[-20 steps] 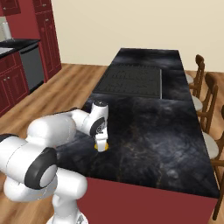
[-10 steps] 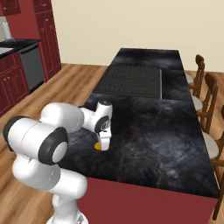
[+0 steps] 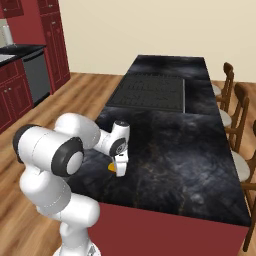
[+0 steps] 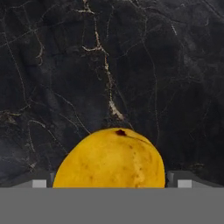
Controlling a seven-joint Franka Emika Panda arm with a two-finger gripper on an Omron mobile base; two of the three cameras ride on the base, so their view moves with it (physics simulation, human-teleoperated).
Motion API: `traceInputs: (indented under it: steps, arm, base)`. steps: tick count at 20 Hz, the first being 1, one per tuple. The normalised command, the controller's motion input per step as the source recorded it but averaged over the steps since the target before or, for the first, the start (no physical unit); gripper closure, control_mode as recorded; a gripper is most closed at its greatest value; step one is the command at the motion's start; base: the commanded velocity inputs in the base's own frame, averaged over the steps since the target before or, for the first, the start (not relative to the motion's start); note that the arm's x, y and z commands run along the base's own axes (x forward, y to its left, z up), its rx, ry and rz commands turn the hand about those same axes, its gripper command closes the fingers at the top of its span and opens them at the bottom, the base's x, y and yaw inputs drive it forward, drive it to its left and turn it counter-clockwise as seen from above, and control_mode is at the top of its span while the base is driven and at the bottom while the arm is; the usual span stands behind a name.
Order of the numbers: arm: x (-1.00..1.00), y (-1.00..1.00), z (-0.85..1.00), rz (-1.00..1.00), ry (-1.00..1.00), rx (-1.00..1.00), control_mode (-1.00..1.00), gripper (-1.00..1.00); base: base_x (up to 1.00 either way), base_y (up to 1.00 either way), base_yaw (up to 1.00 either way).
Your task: Place the mango in the correct fridge rack based on whether it is a fruit or vegetable. Finally, close the fridge door.
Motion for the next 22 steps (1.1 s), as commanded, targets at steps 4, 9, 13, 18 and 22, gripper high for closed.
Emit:
traceInputs:
  steps: [4, 9, 13, 18, 22]
  arm:
    - [0.00, 0.01, -0.36, 0.00, 0.00, 0.00, -1.00, 1.00]
    - [0.00, 0.02, -0.14, 0.00, 0.00, -0.01, -1.00, 1.00]
    - [-0.48, 0.00, 0.48, 0.00, -0.15, 0.00, -1.00, 1.00]
    - [-0.98, 0.01, 1.00, 0.06, -0.30, 0.00, -1.00, 1.00]
    - [-0.98, 0.12, 1.00, 0.18, -0.22, -0.03, -1.00, 1.00]
  base:
    - [0.00, 0.00, 0.00]
    - [0.00, 0.00, 0.00]
    - [0.00, 0.00, 0.00]
    - [0.00, 0.00, 0.00]
    - [0.00, 0.00, 0.00]
